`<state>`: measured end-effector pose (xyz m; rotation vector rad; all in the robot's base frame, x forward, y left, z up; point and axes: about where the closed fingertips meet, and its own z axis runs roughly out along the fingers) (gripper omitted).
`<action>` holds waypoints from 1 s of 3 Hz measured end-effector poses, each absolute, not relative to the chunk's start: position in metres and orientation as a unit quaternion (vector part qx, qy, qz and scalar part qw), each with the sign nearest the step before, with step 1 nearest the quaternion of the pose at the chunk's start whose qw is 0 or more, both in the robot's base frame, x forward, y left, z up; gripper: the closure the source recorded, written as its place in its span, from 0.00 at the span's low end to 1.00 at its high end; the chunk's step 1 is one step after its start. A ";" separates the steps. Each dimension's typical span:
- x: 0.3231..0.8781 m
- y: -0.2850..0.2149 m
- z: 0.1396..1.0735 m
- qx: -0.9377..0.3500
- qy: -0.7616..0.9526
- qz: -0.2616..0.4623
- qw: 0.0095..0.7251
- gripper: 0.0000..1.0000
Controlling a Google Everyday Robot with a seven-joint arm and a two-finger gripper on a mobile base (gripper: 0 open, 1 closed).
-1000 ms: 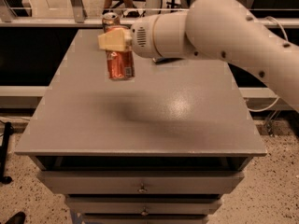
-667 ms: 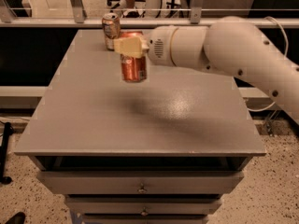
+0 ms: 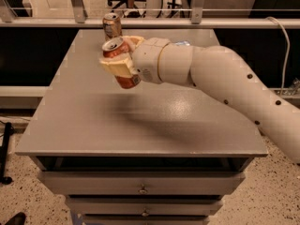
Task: Place coke can upright
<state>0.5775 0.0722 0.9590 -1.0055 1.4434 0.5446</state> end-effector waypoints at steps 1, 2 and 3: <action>0.571 0.086 0.955 -0.514 0.563 0.166 0.625 1.00; 0.585 0.074 0.940 -0.496 0.553 0.203 0.638 1.00; 0.591 0.068 0.934 -0.473 0.561 0.234 0.638 1.00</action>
Offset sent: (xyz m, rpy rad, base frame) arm 0.0144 -0.0061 -0.0287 -0.0047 -0.1784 0.0891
